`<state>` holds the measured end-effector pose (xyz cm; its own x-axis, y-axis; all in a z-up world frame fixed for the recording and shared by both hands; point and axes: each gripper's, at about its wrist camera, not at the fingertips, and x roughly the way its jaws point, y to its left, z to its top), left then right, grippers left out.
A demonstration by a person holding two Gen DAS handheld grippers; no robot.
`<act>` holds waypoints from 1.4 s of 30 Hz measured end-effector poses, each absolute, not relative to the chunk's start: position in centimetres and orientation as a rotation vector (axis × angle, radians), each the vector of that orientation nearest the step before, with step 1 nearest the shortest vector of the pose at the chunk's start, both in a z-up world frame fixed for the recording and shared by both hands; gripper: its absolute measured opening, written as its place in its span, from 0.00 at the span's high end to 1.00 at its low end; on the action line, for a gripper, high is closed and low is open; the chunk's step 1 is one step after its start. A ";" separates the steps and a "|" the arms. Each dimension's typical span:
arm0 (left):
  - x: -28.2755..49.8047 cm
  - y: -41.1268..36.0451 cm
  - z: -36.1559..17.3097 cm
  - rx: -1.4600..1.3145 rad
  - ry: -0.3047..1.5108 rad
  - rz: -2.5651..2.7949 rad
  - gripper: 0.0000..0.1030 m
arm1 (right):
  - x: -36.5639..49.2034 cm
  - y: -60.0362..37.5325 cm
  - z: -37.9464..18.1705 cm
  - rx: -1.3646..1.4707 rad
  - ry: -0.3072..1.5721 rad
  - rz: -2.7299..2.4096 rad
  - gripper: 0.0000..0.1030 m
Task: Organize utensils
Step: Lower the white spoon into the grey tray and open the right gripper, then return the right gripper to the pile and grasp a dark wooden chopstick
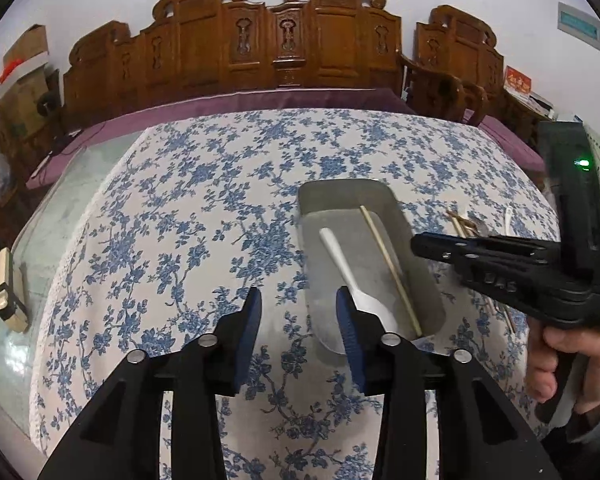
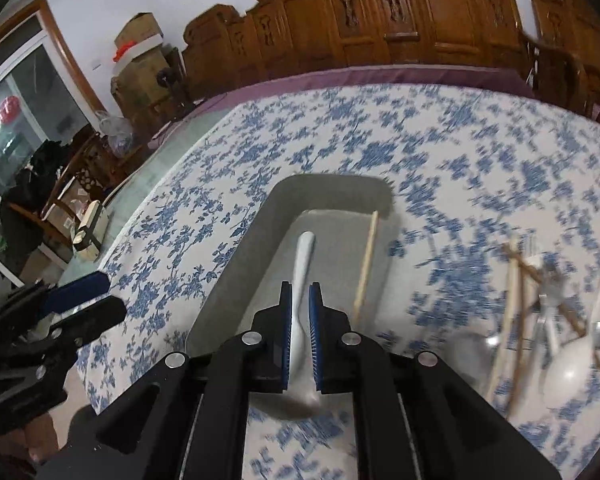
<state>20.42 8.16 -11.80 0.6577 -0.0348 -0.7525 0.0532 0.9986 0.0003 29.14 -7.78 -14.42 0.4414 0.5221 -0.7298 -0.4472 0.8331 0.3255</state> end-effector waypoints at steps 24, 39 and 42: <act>16.7 -0.5 -10.7 0.052 0.808 -0.190 0.29 | 23.4 -22.7 -10.4 0.008 0.815 0.419 0.72; 17.6 -5.5 -13.3 0.089 0.846 -0.250 0.29 | 25.5 -22.6 -18.5 -0.012 0.968 0.439 0.72; 17.6 -6.0 -13.5 0.095 0.848 -0.253 0.29 | 25.2 -21.9 -19.4 -0.036 0.991 0.453 0.72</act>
<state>17.64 -6.02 -13.48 0.6333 -0.1833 -0.7518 0.2584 0.9659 -0.0178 25.22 -21.89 -19.39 0.4633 0.3523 -0.8131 -0.3844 0.9067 0.1738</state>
